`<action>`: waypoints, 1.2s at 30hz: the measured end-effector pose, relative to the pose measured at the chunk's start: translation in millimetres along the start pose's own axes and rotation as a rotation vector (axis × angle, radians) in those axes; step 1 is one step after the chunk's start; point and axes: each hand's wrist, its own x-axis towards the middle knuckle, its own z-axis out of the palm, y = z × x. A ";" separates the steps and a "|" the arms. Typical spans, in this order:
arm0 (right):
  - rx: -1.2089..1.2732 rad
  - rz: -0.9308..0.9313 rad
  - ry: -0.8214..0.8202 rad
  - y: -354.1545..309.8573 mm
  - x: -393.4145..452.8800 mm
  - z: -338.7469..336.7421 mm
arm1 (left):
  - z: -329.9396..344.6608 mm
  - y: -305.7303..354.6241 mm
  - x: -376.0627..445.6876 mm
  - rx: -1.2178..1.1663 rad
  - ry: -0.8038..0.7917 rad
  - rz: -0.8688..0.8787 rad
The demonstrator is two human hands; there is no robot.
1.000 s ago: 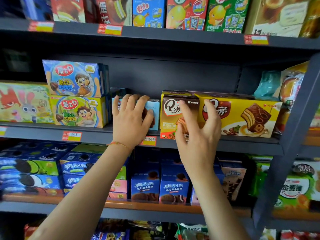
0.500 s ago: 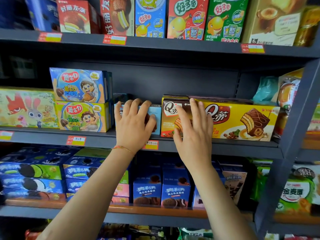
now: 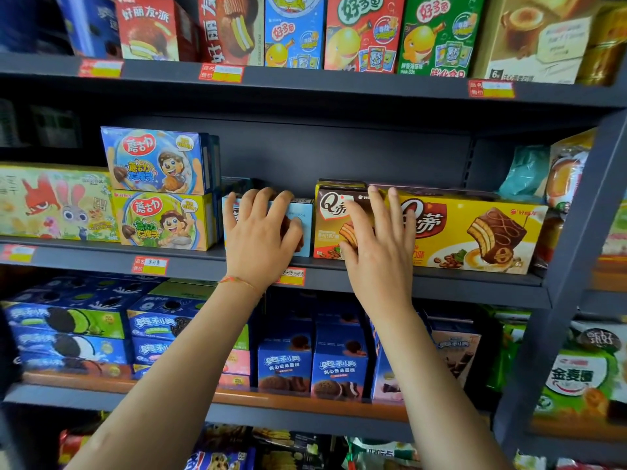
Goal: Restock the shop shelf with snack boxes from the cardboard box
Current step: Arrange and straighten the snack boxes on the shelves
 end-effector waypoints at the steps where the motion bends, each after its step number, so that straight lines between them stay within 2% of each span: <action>1: 0.016 -0.007 0.011 1.2 0.5 -0.9 | -1.3 0.5 -0.2 -0.014 0.004 -0.002; 7: 0.274 -0.074 0.142 -6.6 -3.8 -9.6 | -16.6 8.0 -15.9 -0.148 0.133 0.017; 11: 0.539 -0.211 0.223 -23.1 -16.7 -4.3 | -32.3 3.6 -42.0 -0.220 0.310 0.004; 15: 0.644 -0.190 0.180 -59.4 -36.1 8.5 | -53.1 -23.1 -61.7 -0.228 0.238 -0.073; 18: 0.649 -0.227 0.150 -100.9 -39.9 18.7 | -68.7 -72.7 -66.1 -0.191 0.182 -0.117; 22: 0.638 -0.301 0.140 -172.6 -22.5 32.8 | -92.3 -159.0 -62.4 -0.200 0.220 -0.186; 28: 0.554 -0.372 0.023 -298.1 32.9 65.0 | -116.4 -311.7 -62.3 -0.170 0.145 -0.125; 33: 0.438 -0.345 -0.140 -371.5 96.2 75.5 | -124.4 -401.0 -47.2 0.047 0.221 -0.018; 36: 0.297 -0.293 -0.347 -404.5 137.5 79.1 | -120.7 -421.4 -37.8 0.044 0.239 0.013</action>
